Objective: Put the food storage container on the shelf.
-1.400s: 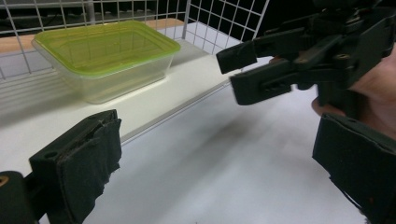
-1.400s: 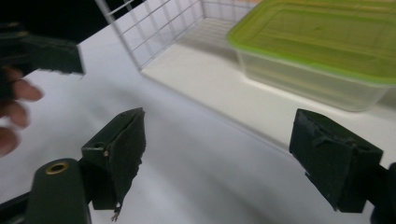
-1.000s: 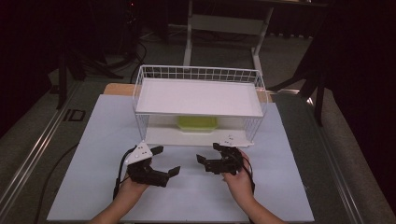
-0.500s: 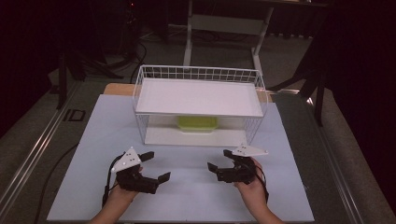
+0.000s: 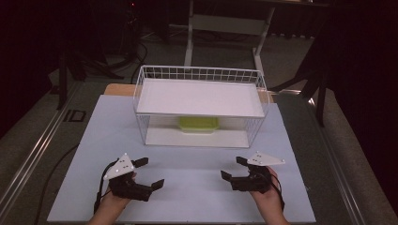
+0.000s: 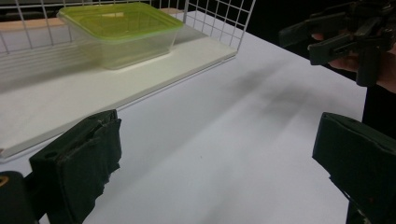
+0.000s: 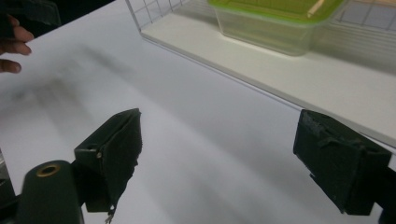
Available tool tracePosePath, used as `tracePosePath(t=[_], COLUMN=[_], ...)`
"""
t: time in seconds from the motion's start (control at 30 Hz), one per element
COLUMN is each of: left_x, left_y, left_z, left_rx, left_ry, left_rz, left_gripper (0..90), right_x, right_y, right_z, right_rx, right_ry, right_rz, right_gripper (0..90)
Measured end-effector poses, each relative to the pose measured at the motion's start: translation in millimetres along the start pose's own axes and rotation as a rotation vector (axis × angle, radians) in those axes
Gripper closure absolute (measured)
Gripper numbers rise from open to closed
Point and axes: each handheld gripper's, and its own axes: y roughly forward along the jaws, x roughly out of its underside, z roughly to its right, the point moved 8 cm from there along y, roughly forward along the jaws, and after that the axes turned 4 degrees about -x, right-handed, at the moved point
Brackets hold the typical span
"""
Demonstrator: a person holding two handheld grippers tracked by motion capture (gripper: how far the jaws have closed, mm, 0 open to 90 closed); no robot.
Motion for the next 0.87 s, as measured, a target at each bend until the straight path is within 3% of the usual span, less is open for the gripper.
tracePosePath(t=[0.27,0.43,0.5,0.6,0.73,0.87], left_x=[8.0,12.4,13.4,11.9,14.4,17.3], left_y=[-7.7,-5.9,-6.1,-8.1,-9.0,-7.7], left_z=[-1.1,-3.3,-5.6,-8.2,-12.5,-15.1], left_rx=[0.003,0.013,0.002,-0.001,-0.013,-0.016], left_ry=[0.012,0.02,0.046,0.029,0.038,0.03], left_rz=[0.011,0.01,0.008,0.027,0.021,0.012], left_gripper=[2.1,2.1,2.1,2.1,2.1,2.1], right_x=[14.6,23.6,26.9,28.9,26.4,27.0], right_y=[-10.4,-5.7,-4.2,-3.0,-4.2,-4.4], right_z=[8.5,16.0,16.9,16.3,15.5,15.0], right_rx=[0.009,0.02,0.011,0.006,0.008,-0.002], right_ry=[0.02,-0.011,-0.015,-0.035,-0.065,-0.059], right_rz=[-0.009,-0.03,-0.038,-0.052,-0.046,-0.046], right_gripper=[15.5,15.5,15.5,15.5,15.5,15.5])
